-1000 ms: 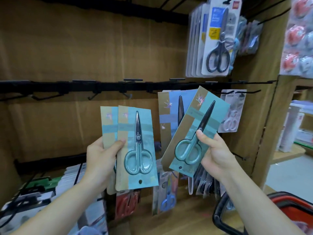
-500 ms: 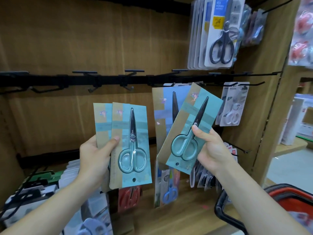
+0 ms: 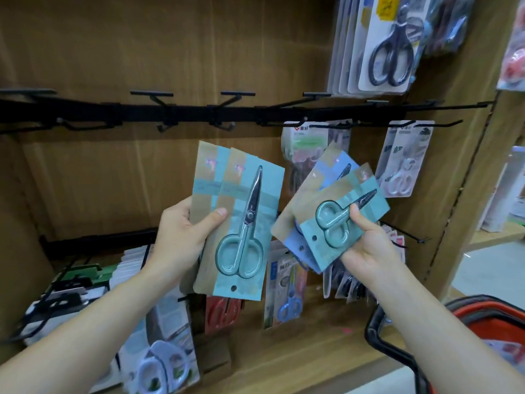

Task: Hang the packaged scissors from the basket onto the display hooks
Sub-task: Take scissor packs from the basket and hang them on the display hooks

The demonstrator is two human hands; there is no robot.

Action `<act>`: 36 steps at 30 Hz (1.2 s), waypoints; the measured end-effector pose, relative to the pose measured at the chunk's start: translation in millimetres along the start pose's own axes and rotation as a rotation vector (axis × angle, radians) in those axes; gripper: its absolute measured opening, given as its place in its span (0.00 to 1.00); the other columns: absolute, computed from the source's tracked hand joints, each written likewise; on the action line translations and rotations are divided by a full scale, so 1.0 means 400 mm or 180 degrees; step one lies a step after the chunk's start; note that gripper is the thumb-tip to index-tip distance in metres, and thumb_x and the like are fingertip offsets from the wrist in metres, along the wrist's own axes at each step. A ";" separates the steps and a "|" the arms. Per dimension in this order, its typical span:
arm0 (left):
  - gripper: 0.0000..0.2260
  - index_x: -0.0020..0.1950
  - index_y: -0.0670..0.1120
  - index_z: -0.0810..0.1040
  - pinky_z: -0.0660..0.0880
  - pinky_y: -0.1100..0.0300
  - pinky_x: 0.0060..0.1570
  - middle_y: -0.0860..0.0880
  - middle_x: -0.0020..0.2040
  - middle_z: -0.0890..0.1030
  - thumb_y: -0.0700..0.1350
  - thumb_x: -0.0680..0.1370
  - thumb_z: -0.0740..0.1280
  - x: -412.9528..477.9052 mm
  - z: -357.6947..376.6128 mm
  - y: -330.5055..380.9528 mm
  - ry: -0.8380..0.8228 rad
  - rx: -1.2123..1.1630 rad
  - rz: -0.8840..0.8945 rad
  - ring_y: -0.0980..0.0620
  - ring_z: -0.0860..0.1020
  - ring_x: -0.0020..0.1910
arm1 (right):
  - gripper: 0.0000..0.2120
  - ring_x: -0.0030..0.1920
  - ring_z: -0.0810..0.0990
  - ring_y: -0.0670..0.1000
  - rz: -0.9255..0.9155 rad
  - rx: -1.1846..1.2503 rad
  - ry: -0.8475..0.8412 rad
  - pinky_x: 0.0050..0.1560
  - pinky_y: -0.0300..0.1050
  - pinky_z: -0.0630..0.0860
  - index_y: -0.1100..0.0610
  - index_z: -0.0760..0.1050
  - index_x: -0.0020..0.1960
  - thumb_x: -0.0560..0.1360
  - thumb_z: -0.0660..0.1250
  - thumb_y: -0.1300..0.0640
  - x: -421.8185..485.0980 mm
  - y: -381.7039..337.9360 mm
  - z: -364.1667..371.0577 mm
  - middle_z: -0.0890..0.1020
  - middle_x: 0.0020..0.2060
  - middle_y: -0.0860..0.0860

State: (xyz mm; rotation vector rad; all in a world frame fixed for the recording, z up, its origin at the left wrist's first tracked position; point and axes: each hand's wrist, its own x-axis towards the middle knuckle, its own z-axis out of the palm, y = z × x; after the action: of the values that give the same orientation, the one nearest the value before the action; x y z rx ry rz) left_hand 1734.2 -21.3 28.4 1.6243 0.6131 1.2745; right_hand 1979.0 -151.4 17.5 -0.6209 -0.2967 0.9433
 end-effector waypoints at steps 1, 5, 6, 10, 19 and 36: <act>0.07 0.53 0.51 0.85 0.81 0.62 0.42 0.57 0.47 0.88 0.40 0.80 0.72 -0.001 0.008 0.005 -0.0058 0.0114 0.0042 0.56 0.86 0.46 | 0.13 0.46 0.89 0.57 0.0049 -0.0013 0.0048 0.44 0.58 0.86 0.58 0.79 0.61 0.83 0.62 0.51 -0.002 0.012 0.007 0.88 0.52 0.58; 0.06 0.51 0.53 0.87 0.83 0.45 0.50 0.56 0.46 0.88 0.41 0.79 0.73 -0.008 0.046 0.026 -0.0052 0.0532 0.0271 0.51 0.86 0.47 | 0.13 0.43 0.89 0.56 0.0108 -0.0067 0.0169 0.47 0.61 0.82 0.56 0.79 0.62 0.83 0.64 0.51 -0.009 0.059 0.039 0.88 0.49 0.57; 0.06 0.50 0.53 0.87 0.82 0.44 0.50 0.56 0.45 0.88 0.41 0.79 0.73 -0.009 0.054 0.035 -0.0047 0.0571 0.0329 0.50 0.86 0.47 | 0.14 0.45 0.89 0.57 0.0086 -0.0046 0.0176 0.46 0.59 0.82 0.55 0.78 0.65 0.83 0.65 0.51 -0.010 0.067 0.044 0.88 0.51 0.56; 0.05 0.52 0.50 0.86 0.82 0.48 0.48 0.54 0.47 0.88 0.42 0.81 0.72 -0.017 0.073 0.056 -0.0186 0.0197 0.0097 0.51 0.87 0.47 | 0.20 0.55 0.87 0.58 -0.0034 -0.0202 -0.0006 0.47 0.56 0.85 0.53 0.76 0.70 0.80 0.67 0.49 -0.009 0.074 0.057 0.86 0.59 0.55; 0.17 0.56 0.44 0.85 0.83 0.57 0.42 0.46 0.50 0.88 0.44 0.68 0.78 -0.062 0.117 0.031 -0.0798 -0.0817 -0.0703 0.47 0.87 0.47 | 0.24 0.55 0.87 0.57 -0.0776 -0.0820 0.0220 0.56 0.60 0.83 0.55 0.78 0.67 0.73 0.72 0.47 -0.032 0.079 0.068 0.87 0.57 0.54; 0.13 0.57 0.40 0.84 0.83 0.55 0.36 0.40 0.51 0.88 0.39 0.74 0.76 -0.035 0.086 -0.049 -0.0786 -0.0812 -0.1488 0.44 0.87 0.43 | 0.14 0.51 0.87 0.51 0.0330 -0.3112 -0.0106 0.44 0.43 0.83 0.60 0.81 0.63 0.79 0.68 0.59 -0.036 -0.199 -0.099 0.87 0.55 0.56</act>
State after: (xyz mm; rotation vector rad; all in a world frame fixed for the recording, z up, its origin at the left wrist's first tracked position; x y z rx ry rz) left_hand 1764.6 -37.1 4.5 1.3019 0.6034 0.7615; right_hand 2043.3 -212.0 35.5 -1.5231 -0.7762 0.8744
